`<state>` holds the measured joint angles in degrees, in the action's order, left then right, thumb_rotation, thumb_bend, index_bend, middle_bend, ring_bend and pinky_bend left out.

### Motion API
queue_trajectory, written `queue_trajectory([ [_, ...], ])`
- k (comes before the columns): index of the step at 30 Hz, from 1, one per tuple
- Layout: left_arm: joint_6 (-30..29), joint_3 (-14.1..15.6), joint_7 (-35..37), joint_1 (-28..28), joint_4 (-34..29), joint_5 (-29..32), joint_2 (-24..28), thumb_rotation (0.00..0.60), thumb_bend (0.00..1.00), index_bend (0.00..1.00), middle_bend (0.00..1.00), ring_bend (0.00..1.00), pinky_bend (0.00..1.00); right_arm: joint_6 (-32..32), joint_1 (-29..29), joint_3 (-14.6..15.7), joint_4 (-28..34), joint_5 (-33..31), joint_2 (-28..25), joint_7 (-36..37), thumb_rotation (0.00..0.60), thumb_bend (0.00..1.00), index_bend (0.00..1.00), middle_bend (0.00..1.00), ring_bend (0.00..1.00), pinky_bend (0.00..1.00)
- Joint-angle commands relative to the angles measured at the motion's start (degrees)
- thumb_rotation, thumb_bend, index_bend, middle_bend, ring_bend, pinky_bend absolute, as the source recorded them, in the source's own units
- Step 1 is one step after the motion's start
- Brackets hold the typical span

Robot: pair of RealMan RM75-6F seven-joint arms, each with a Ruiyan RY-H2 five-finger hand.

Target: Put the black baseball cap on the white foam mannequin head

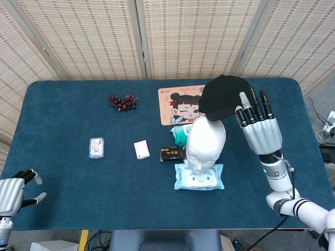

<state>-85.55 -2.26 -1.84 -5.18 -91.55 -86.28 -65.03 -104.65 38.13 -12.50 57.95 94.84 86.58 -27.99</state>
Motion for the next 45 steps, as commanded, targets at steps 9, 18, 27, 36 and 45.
queue_trajectory([
  [9,-0.01,-0.05,0.21,0.07,-0.38,0.18,0.32,0.600,0.02,0.56,0.47,0.43,0.67,-1.67,-0.60,0.39,2.45,4.11,0.39,-4.56,0.600,0.42,0.76,0.34,0.13,0.22],
  [18,0.35,0.08,0.03,-0.04,-0.58,0.18,0.46,0.600,0.02,0.56,0.47,0.43,0.67,-3.22,-2.44,1.28,1.55,6.22,1.31,-4.02,0.600,0.42,0.76,0.34,0.13,0.21],
  [27,0.57,0.10,0.33,-0.07,-0.74,0.34,0.69,0.600,0.02,0.56,0.47,0.43,0.67,-4.85,-3.11,1.89,-0.15,9.05,3.24,-4.80,0.600,0.42,0.76,0.35,0.13,0.20],
  [36,1.32,0.50,1.45,-0.21,-1.47,0.14,1.35,0.600,0.02,0.56,0.47,0.43,0.67,-5.88,-3.92,3.27,1.34,13.10,3.50,-7.56,0.600,0.42,0.76,0.35,0.13,0.19],
  [45,1.83,0.63,2.08,-0.32,-1.93,0.28,1.85,0.600,0.02,0.56,0.47,0.43,0.67,-5.72,-4.98,3.93,1.69,15.08,3.95,-8.77,0.600,0.42,0.76,0.35,0.13,0.18],
])
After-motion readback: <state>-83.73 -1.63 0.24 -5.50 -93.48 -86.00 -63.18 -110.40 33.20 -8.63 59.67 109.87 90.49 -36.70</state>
